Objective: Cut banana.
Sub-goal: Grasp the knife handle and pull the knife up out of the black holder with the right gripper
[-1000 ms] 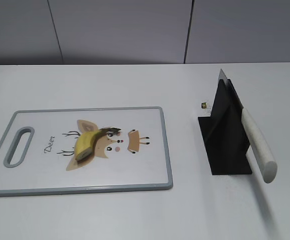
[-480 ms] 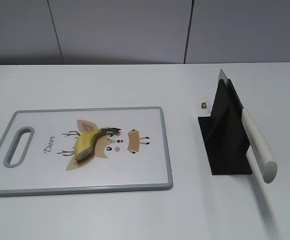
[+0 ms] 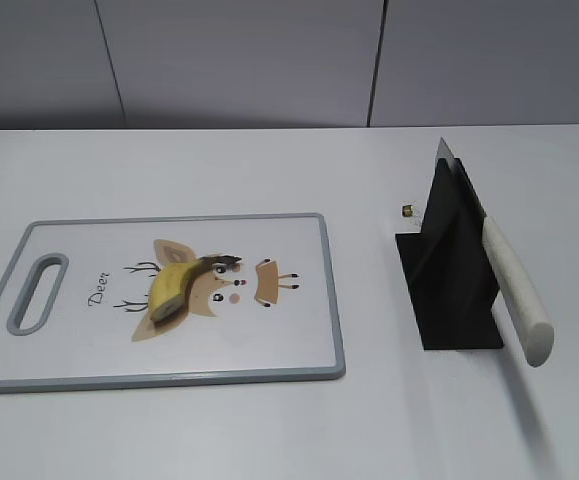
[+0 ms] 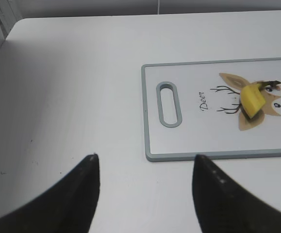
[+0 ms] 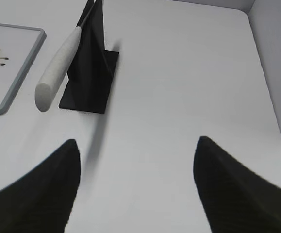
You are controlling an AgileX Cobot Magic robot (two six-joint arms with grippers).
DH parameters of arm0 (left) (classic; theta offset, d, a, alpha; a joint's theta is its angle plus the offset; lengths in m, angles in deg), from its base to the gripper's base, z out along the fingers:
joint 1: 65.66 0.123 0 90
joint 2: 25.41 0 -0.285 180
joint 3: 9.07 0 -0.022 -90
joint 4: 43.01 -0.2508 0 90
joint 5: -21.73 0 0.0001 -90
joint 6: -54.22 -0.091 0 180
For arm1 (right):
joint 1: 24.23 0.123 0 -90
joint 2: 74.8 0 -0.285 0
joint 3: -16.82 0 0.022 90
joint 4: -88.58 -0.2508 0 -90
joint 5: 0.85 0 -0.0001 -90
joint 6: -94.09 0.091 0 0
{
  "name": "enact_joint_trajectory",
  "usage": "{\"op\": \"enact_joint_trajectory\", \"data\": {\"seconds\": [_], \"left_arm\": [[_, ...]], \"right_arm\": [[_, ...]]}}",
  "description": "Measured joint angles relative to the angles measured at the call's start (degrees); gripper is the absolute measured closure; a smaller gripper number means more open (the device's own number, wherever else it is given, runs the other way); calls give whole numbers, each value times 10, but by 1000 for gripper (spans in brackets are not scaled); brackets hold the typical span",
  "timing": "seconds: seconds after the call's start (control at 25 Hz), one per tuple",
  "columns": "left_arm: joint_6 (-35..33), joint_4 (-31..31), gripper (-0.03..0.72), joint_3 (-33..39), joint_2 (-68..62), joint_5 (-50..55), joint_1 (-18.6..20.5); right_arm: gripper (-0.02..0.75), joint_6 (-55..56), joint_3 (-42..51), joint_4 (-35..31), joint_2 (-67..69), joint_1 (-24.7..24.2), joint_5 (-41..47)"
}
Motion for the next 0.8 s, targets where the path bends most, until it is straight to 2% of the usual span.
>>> {"op": "enact_joint_trajectory", "data": {"seconds": [0.28, 0.48, 0.8], "left_arm": [[0, 0, 107, 0, 0, 0, 0], [0, 0, 110, 0, 0, 0, 0], [0, 0, 112, 0, 0, 0, 0]], "right_arm": [[186, 2, -56, 2, 103, 0, 47], [186, 49, -120, 2, 208, 0, 90], [186, 96, -194, -6, 343, 7, 93]]}}
